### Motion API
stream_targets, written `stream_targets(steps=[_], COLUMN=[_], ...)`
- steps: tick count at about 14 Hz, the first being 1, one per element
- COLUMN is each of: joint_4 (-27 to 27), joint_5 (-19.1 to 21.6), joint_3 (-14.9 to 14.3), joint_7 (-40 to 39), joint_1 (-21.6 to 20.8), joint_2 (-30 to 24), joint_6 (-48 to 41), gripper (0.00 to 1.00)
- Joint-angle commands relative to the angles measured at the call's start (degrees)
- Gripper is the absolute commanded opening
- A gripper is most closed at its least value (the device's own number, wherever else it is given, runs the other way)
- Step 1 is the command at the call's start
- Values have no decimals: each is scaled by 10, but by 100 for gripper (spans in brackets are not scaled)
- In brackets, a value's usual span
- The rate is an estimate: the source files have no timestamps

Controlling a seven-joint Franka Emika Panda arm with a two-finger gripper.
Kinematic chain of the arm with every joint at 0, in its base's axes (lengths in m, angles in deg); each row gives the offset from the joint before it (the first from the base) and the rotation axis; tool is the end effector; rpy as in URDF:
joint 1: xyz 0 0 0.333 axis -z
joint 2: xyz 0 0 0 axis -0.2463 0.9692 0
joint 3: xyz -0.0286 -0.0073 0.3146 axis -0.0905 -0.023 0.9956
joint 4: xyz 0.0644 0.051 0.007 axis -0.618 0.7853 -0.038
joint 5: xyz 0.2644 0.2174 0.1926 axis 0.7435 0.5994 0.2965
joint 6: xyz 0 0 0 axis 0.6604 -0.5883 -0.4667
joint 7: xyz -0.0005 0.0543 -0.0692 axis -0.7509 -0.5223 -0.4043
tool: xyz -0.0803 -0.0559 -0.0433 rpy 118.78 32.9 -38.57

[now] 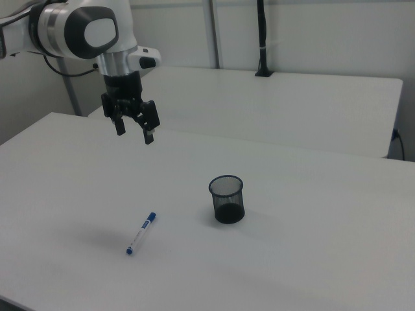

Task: Insert the marker
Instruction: 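Move the open gripper down toward the blue-capped white marker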

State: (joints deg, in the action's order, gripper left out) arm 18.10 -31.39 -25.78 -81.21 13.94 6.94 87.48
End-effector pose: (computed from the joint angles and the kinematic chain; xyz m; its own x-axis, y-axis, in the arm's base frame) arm 0.5661 -0.0137 0.5692 0.9962 -0.0781 -0.0390 -0.0781 -0.9969 0.0005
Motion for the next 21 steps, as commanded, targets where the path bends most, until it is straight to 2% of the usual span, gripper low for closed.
stream_targets(steps=[1,12,14,17,21], joint_4=[15,29,52,105,217], joint_5=[9,8,8,8,-1], joint_3=[-2,-3,-2,-1,9], joint_7=[0,-3,-3,-3,-13], joint_1=[-1,-5,-6,-16,-17], joint_2=[-16,-17,-18,-19,-15], joint_6=[1,3,5,54,175], gripper=[100,100,100,100,96])
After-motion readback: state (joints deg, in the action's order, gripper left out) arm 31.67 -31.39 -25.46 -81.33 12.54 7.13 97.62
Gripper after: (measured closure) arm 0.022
